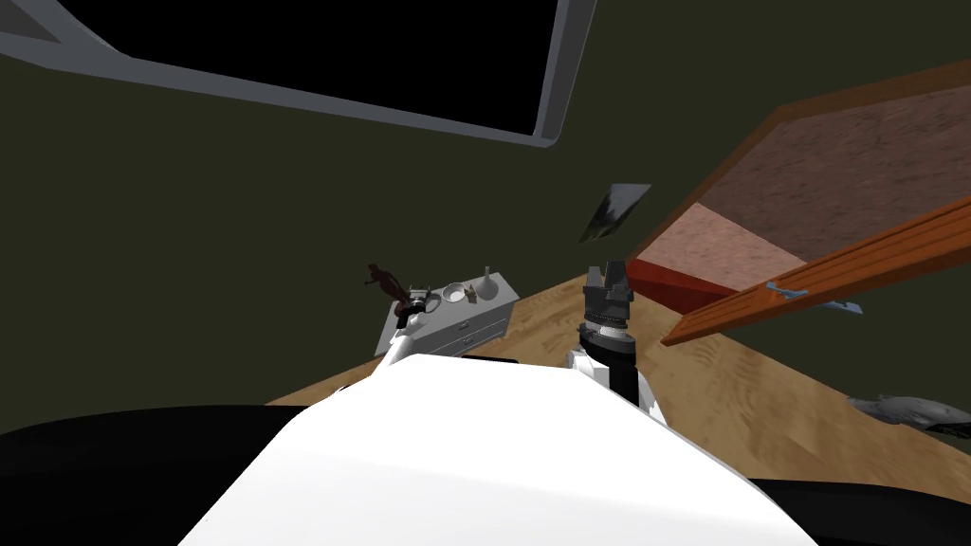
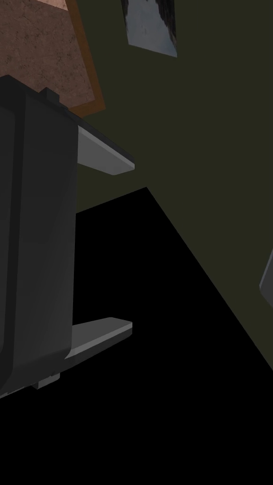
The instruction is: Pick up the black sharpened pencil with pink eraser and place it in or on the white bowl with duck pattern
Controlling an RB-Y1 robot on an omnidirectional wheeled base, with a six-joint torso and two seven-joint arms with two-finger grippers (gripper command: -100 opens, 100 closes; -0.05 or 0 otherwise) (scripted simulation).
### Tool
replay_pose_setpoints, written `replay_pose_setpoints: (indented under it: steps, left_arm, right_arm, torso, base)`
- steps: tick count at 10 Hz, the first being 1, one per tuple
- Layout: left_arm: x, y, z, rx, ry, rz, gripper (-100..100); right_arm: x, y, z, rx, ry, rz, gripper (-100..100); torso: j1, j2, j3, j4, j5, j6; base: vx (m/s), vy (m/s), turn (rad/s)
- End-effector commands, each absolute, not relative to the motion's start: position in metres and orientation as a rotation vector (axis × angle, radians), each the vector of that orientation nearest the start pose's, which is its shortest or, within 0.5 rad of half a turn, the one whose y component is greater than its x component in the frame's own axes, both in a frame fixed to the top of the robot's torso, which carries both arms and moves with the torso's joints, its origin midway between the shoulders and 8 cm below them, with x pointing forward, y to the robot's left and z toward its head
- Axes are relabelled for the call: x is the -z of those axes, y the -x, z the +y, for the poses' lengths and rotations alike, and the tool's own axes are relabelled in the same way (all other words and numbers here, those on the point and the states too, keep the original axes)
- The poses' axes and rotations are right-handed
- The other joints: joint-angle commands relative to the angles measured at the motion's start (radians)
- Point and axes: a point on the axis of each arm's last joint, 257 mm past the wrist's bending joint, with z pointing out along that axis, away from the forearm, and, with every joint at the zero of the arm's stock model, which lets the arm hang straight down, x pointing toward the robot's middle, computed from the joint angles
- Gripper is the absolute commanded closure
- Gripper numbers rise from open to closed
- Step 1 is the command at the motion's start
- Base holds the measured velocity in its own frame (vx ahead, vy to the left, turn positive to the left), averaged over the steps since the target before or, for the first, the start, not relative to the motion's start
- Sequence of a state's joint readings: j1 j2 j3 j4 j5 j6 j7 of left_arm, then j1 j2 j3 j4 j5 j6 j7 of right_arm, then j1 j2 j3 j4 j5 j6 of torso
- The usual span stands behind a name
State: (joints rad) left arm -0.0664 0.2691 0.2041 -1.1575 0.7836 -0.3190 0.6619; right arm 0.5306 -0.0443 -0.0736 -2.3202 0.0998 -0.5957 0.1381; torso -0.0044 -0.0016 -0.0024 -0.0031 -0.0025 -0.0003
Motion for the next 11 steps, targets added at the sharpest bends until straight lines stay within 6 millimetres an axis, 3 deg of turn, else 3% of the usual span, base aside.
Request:
replay_pose_setpoints:
  steps: [1,8,9,10,11]
  left_arm:
    - [0.277,-0.513,0.487,1.719,1.900,-0.018,-100]
    - [0.236,-0.534,0.512,1.745,1.906,0.007,-100]
    - [0.242,-0.532,0.510,1.742,1.904,0.004,-100]
    - [0.241,-0.533,0.510,1.743,1.906,0.005,0]
    - [0.241,-0.533,0.510,1.743,1.906,0.005,0]
  right_arm:
    - [-0.049,-0.316,-0.279,-1.056,-0.410,0.659,0]
    - [-0.049,-0.316,-0.279,-1.056,-0.410,0.659,0]
    - [-0.049,-0.316,-0.279,-1.056,-0.410,0.659,0]
    - [-0.049,-0.316,-0.279,-1.056,-0.410,0.659,0]
    - [-0.049,-0.316,-0.279,-1.056,-0.410,0.659,0]
  torso:
    - [0.000,0.000,0.000,0.000,0.000,0.000]
    - [-0.002,0.000,0.000,0.000,0.000,0.000]
    - [-0.001,0.000,0.000,0.000,0.000,0.000]
    - [0.000,0.000,0.000,0.000,0.000,0.000]
    - [0.002,0.000,0.000,0.000,0.000,0.000]
  base:
    - [-0.013,-0.067,0.063]
    - [-0.014,-0.061,0.041]
    - [-0.002,-0.023,0.009]
    - [0.000,0.000,0.000]
    - [0.000,0.000,0.000]
